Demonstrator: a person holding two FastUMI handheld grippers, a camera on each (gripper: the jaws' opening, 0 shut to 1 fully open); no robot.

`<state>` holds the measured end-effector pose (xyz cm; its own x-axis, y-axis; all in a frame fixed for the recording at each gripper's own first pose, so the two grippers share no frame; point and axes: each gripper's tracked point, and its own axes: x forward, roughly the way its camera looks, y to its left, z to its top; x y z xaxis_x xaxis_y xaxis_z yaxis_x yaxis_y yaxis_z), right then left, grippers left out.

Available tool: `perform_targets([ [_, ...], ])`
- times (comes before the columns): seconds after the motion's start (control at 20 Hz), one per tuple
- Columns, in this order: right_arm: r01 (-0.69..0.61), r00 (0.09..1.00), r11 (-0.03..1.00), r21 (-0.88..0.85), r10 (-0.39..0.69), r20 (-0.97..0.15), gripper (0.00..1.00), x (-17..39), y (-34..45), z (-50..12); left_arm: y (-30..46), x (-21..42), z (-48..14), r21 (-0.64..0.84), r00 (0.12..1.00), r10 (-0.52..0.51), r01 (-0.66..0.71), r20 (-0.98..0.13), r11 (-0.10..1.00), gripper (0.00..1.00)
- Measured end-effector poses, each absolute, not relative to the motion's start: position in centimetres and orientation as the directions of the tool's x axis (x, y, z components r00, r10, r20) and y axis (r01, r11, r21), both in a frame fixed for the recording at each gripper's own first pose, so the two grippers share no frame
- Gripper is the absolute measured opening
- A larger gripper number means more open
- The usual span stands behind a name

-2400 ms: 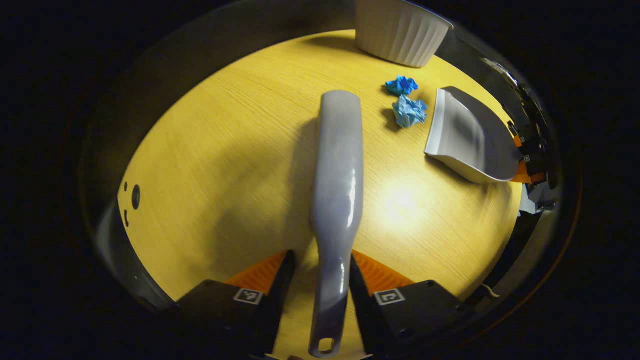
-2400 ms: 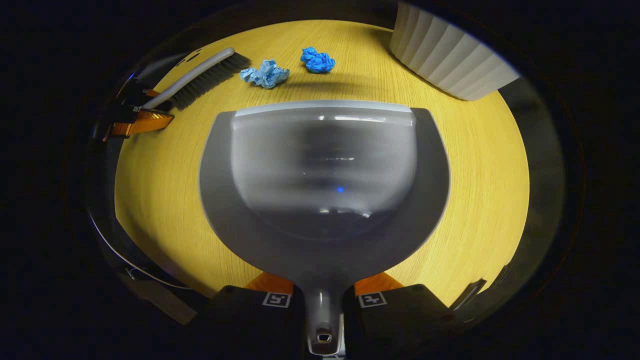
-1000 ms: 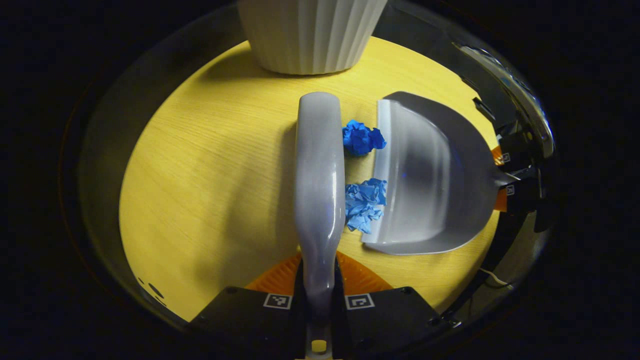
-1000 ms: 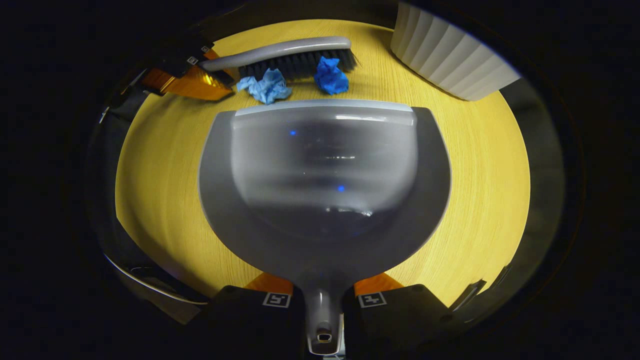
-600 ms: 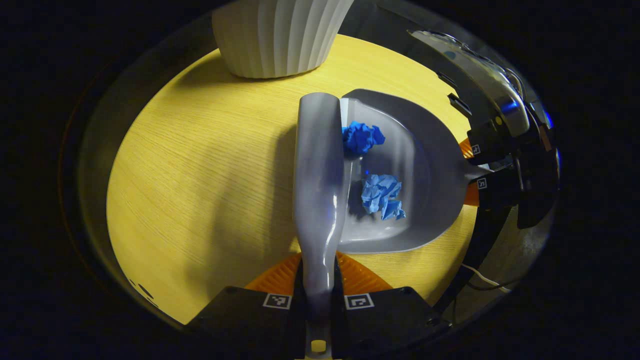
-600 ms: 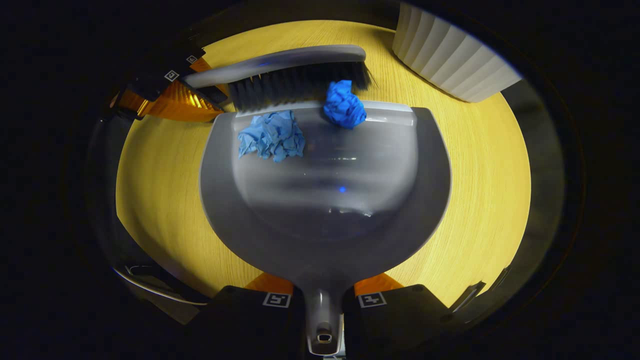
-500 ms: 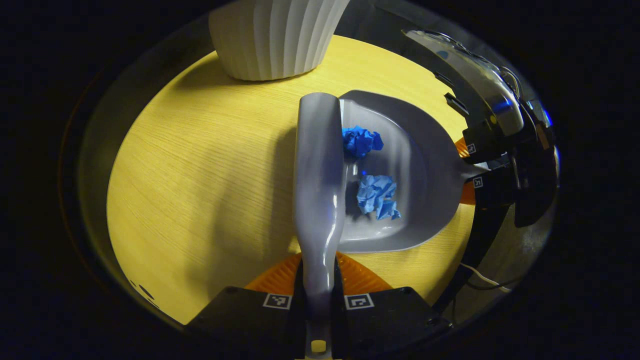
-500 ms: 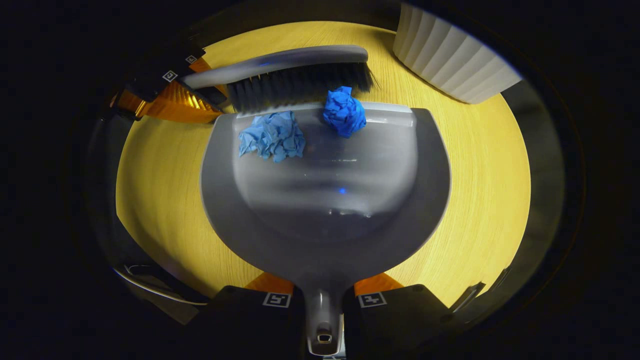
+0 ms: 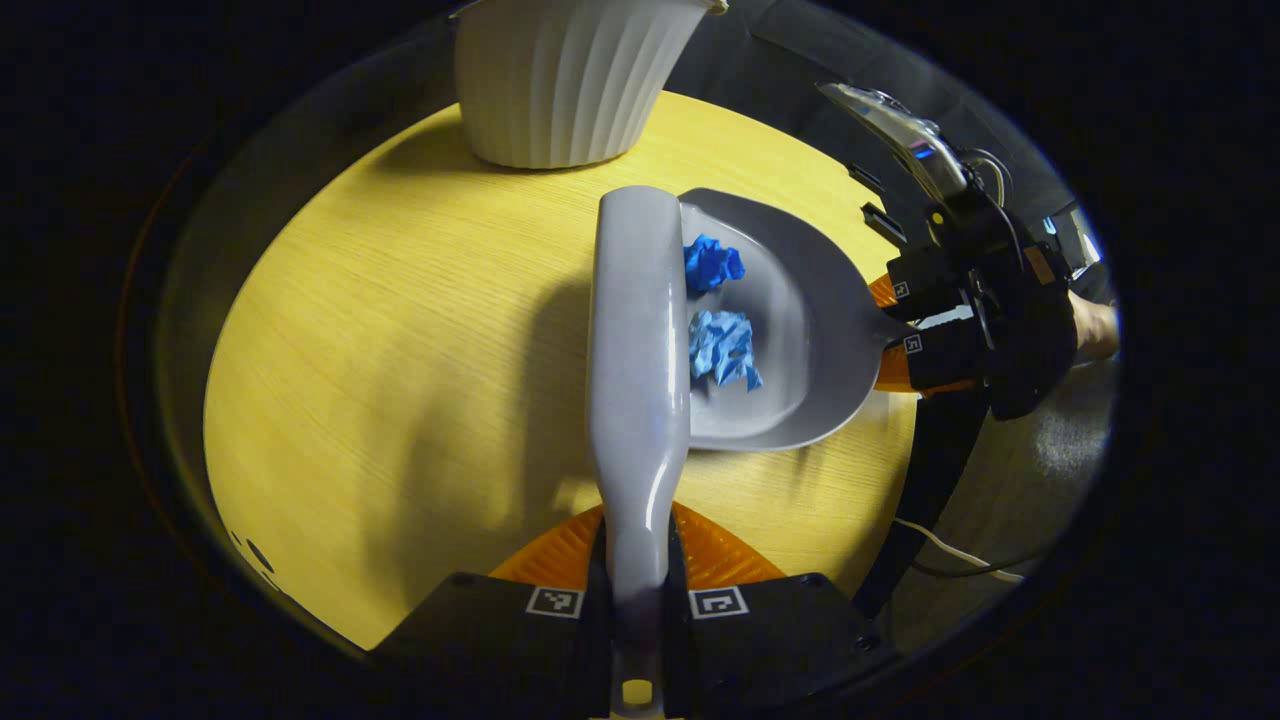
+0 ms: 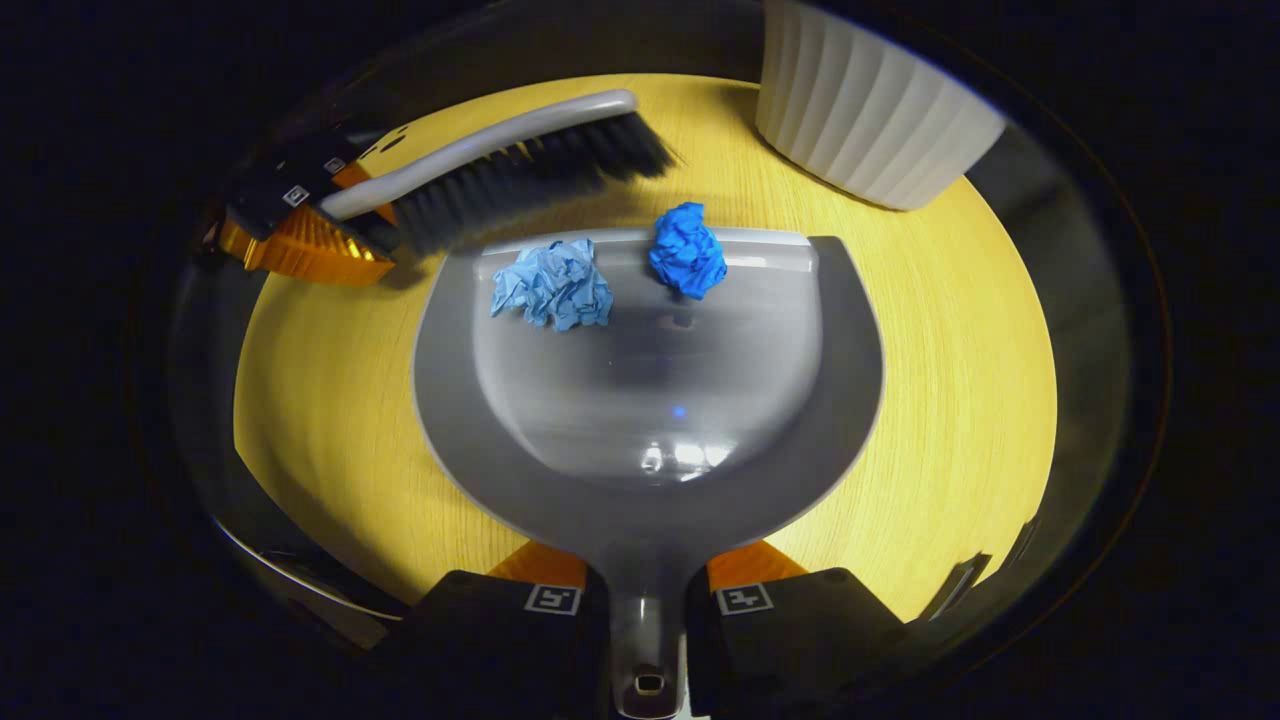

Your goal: Pick up the small broom and dustpan from the desktop, sweep the trash into the dustpan with the broom, and then empty the trash into the garbage bin.

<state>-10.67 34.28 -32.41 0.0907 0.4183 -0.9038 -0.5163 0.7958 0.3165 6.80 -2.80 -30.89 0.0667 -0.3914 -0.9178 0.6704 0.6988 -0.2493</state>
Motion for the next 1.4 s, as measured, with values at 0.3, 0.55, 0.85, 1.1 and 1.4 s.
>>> perform_targets([
  [0.3,-0.494,0.137,0.82,0.289,0.401,-0.906,0.34,-11.2,33.5,-31.6,2.8,7.8,-34.3,-0.148,0.15,-0.272,0.55,-0.95,0.822,0.24],
  [0.55,-0.438,0.162,0.843,0.312,0.415,-0.895,0.34,-11.1,33.8,-30.5,1.8,7.7,-37.0,-0.082,0.131,-0.168,0.497,-0.977,0.864,0.24],
  [0.85,-0.334,0.27,0.888,0.315,0.41,-0.871,0.34,-10.1,35.3,-30.7,2.8,7.6,-37.3,-0.115,0.139,-0.207,0.49,-0.968,0.864,0.24],
  [1.1,-0.275,0.363,0.932,0.237,0.329,-0.872,0.34,-9.7,37.5,-33.0,2.9,7.7,-37.5,-0.098,0.14,-0.196,0.512,-0.971,0.853,0.24],
  [1.4,-0.211,0.386,0.962,0.172,0.243,-0.89,0.34,-6.8,38.3,-33.6,3.1,7.9,-37.6,-0.097,0.14,-0.201,0.534,-0.969,0.84,0.27],
])
